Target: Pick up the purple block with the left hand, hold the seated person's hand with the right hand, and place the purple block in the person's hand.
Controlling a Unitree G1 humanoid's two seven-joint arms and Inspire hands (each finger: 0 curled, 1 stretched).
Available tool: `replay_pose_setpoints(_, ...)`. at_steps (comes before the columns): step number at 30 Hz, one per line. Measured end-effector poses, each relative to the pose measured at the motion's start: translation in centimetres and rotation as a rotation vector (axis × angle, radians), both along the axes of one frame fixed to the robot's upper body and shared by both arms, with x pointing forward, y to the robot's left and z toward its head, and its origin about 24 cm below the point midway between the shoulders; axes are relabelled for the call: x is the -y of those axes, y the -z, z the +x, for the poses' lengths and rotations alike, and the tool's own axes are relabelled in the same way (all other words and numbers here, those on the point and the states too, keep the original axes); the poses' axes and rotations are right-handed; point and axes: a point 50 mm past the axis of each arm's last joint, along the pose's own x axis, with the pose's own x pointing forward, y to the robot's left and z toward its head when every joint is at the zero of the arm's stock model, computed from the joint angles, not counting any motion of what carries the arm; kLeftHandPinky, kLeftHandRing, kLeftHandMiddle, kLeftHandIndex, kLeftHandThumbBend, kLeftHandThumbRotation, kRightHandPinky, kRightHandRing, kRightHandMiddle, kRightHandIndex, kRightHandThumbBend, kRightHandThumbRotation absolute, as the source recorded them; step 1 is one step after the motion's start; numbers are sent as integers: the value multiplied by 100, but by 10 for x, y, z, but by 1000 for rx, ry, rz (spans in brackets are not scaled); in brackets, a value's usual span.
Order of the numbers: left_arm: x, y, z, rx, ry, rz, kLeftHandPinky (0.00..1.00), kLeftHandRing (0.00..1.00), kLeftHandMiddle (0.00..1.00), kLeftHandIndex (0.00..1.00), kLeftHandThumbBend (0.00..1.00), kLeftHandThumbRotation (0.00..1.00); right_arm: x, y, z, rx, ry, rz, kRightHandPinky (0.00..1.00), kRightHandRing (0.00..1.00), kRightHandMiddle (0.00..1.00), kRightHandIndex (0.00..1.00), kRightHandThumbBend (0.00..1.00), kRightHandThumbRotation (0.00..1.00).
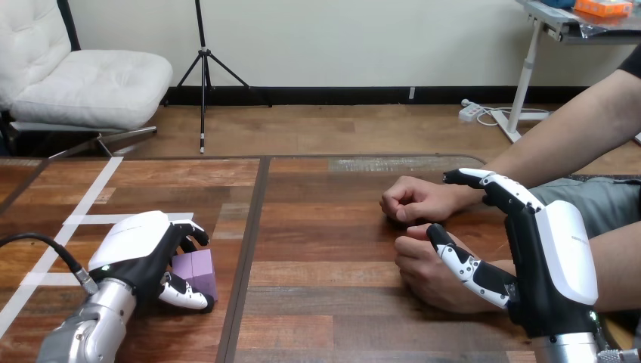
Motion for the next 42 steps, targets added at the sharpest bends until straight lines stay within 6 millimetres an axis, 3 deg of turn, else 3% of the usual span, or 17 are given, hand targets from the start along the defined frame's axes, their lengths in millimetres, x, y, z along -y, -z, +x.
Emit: replay_pose_setpoints(42,5,20,-3,12,-9,-17,67,76,81,81,74,0,1,-1,-2,-22,5,-26,72,77,74,70,45,23)
